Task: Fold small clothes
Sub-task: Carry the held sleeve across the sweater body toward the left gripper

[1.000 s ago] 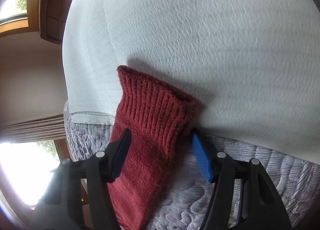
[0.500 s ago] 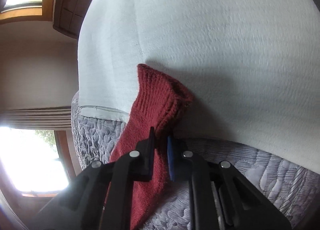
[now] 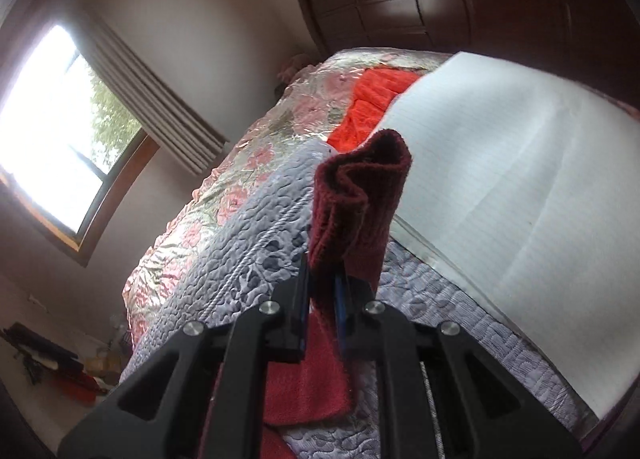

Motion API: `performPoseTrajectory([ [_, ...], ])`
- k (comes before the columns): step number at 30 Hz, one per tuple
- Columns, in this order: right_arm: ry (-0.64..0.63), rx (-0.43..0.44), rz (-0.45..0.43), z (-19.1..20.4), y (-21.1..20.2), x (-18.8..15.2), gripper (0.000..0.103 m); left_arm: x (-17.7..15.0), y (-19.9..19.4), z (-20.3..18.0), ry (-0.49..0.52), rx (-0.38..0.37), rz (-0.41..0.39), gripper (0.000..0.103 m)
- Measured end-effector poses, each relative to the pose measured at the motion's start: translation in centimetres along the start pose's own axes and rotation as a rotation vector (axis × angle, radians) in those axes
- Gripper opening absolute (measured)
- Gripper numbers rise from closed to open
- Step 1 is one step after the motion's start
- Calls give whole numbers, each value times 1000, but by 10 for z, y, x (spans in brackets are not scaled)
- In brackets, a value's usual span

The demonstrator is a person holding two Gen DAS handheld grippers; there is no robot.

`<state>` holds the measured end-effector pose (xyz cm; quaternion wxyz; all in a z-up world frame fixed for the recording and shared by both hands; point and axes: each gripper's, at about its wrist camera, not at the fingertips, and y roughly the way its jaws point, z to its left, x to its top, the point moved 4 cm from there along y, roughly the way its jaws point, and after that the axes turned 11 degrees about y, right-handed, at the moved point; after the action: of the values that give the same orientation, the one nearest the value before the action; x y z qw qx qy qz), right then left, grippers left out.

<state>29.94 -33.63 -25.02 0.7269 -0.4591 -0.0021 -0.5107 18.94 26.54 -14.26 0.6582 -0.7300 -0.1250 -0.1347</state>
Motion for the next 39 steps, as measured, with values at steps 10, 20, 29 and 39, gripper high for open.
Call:
performPoseTrajectory([
  [10,-511,17,50,158,10,-107,9,-5,-3,81,-123,-11,-29,99],
  [20,-833,-1,269,222,79,-284,9,20,48,111,-83,10,-70,99],
  [29,-1070,-116,406,203,146,-395,10,49,133,129,-217,-243,20,99],
  [39,-1072,-55,430,186,137,-404,49,73,228,115,-438,-597,129,99],
])
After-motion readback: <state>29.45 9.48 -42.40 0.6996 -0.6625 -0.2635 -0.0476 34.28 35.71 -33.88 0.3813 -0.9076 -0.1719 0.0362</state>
